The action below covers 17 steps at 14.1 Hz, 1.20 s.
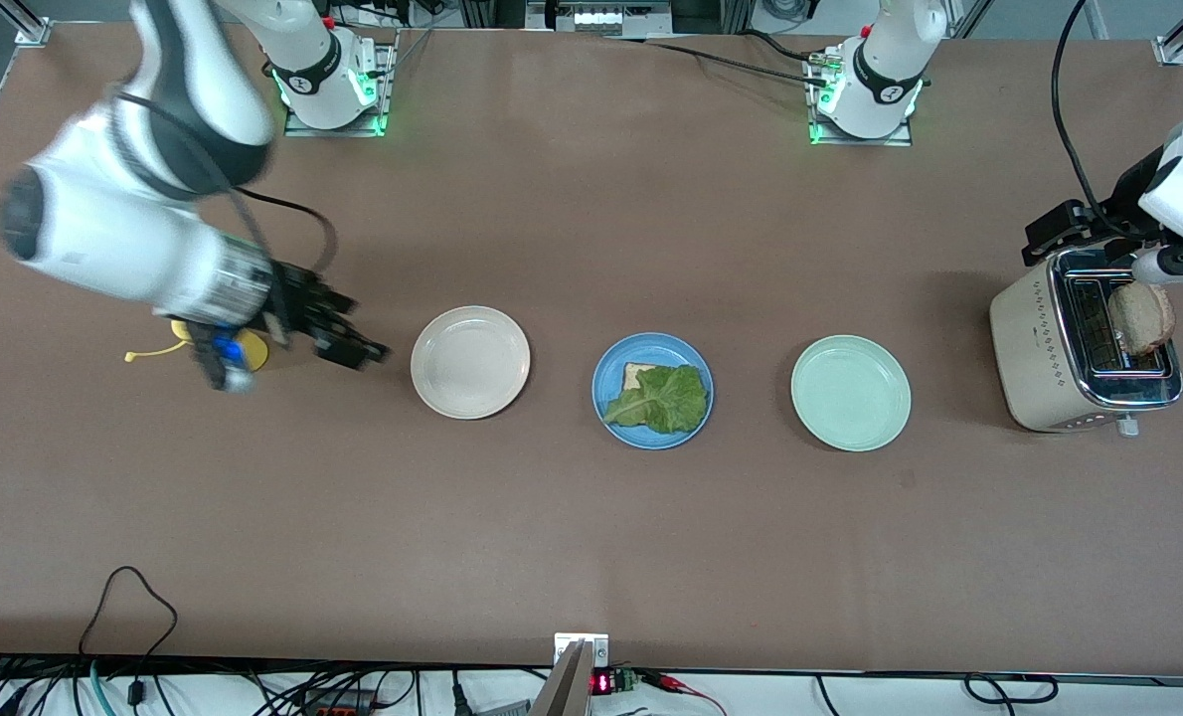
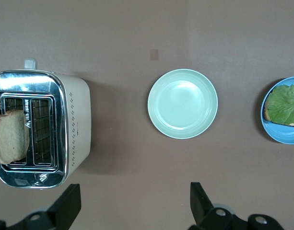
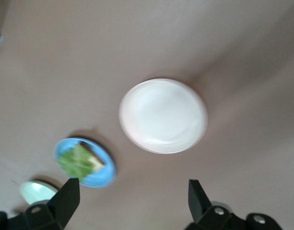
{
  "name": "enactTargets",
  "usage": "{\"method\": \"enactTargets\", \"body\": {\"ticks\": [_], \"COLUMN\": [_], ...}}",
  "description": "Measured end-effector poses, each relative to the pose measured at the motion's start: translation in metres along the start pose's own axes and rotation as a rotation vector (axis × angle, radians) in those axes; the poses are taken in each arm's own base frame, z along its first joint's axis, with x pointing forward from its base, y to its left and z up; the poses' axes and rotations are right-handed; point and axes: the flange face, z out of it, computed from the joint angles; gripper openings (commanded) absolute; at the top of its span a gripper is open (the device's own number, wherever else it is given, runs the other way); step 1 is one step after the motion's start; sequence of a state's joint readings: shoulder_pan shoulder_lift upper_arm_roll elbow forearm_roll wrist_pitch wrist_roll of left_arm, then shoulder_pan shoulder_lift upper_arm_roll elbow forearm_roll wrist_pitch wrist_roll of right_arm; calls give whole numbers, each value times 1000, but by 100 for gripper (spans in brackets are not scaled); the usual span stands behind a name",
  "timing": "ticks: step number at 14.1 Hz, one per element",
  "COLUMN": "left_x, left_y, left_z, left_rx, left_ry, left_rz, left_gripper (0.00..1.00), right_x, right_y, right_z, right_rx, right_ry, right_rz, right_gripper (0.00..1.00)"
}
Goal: Make sandwich in blue plate with both arms
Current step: 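Move the right gripper back toward the yellow bottle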
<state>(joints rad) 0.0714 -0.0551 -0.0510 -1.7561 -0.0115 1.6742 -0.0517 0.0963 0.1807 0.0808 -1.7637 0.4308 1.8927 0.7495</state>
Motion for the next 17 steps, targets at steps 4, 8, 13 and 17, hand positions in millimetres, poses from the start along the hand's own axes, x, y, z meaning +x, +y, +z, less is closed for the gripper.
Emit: {"method": "enactTargets", "body": {"ticks": [4,8,13,17], "left_x": [0,-1,-1,-1], "left_y": [0,5,7,7], "left_z": [0,-1,-1,-1], "left_rx": [0,0,1,1], "left_ry": [0,2,2,1], "left_rz": [0,10,13,12], "left_gripper": [100,100,100,100], "right_x": [48,76,113,136], "right_y": [109,176,256,302], "right_z": [-44,-63,-88,-76], "right_rx": [-83,-174,-215,-221], "right_ry": [-5,14,11,33], "right_rz": [-291,-559,-907,-1132], "right_gripper": [100,100,100,100]}}
